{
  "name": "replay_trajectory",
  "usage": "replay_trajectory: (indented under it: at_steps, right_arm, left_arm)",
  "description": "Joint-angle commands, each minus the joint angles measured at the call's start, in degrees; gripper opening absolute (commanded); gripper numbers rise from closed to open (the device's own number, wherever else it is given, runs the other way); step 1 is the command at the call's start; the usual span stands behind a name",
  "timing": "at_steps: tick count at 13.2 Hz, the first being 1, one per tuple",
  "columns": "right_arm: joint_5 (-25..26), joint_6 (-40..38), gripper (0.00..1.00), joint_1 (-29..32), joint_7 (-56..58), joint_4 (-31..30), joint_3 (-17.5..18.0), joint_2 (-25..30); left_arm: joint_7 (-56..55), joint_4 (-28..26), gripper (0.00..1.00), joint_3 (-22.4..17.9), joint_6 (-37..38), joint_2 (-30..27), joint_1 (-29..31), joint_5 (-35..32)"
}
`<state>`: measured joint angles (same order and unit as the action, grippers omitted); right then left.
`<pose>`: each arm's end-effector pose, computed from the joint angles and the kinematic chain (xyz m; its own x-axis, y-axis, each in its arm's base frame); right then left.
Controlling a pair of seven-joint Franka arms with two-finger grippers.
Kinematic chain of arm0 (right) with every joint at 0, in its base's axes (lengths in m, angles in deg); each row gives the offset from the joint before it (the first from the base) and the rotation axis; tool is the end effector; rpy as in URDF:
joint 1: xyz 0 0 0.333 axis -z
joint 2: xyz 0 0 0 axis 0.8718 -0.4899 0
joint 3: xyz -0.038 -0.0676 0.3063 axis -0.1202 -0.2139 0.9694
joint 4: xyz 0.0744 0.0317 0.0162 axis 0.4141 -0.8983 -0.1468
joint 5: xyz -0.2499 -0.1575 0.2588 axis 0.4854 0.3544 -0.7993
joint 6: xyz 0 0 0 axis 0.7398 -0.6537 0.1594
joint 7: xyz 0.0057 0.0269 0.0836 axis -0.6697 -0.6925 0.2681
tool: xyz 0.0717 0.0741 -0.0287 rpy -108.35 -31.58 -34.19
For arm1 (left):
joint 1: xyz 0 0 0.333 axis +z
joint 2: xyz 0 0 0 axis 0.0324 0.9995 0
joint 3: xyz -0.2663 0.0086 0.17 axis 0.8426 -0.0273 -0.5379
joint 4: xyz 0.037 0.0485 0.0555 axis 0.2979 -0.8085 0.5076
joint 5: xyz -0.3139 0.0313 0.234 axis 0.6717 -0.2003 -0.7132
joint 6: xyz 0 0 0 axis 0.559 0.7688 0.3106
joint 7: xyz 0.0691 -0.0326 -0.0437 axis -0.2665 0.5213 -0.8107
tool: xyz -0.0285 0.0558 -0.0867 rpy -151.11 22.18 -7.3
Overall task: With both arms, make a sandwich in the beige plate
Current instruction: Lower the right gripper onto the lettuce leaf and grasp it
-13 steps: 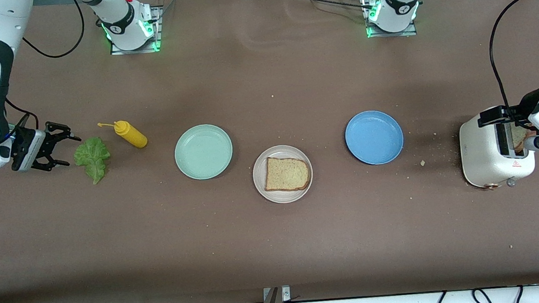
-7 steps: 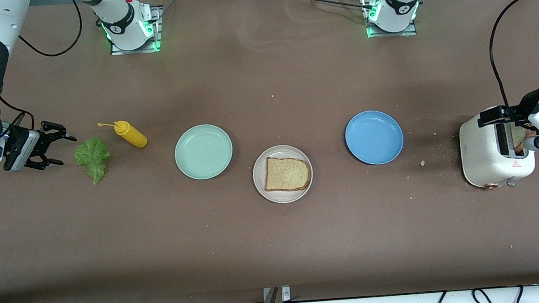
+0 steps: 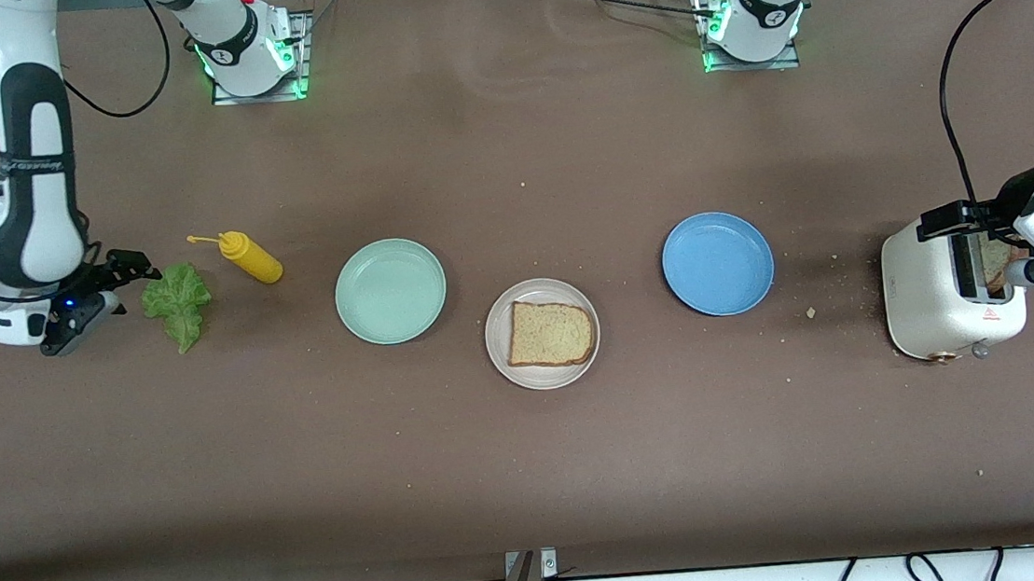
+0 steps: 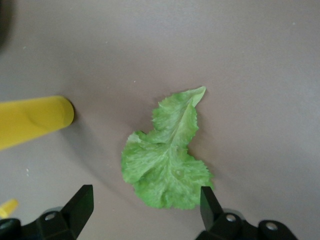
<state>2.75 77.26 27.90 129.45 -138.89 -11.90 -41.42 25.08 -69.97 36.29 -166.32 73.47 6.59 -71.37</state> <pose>0.5606 -0.1179 0.2742 0.8322 0.5434 -0.1102 0.5126 -0.8298 -0.2206 0.6252 0.0567 0.4862 0.9857 -0.0314 -0.1656 -0.0251 -0.9989 0.0404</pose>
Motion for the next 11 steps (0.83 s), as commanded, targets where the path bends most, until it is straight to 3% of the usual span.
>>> replay_trajectory:
  at_steps: [1,3,7,11]
  right_arm:
    - [6.5,4.3,0.98,5.0,-9.5,-1.2,7.7,4.5]
    - [9.5,11.1,0.98,8.1,-13.3,-4.2,12.3,4.7]
    - [9.8,24.8,0.99,14.3,-13.9,-12.6,19.7,5.3]
    - [9.8,26.6,0.98,15.0,-16.3,-14.8,21.0,5.0]
  left_arm:
    - [-0.5,-0.9,1.0,0.6,0.7,-1.4,0.3,-1.9]
    - [-0.5,-0.9,1.0,0.6,0.7,-1.5,0.4,-1.9]
    - [-0.5,-0.9,1.0,0.6,0.7,-1.5,0.4,-1.9]
    - [-0.5,-0.9,1.0,0.6,0.7,-1.5,0.4,-1.9]
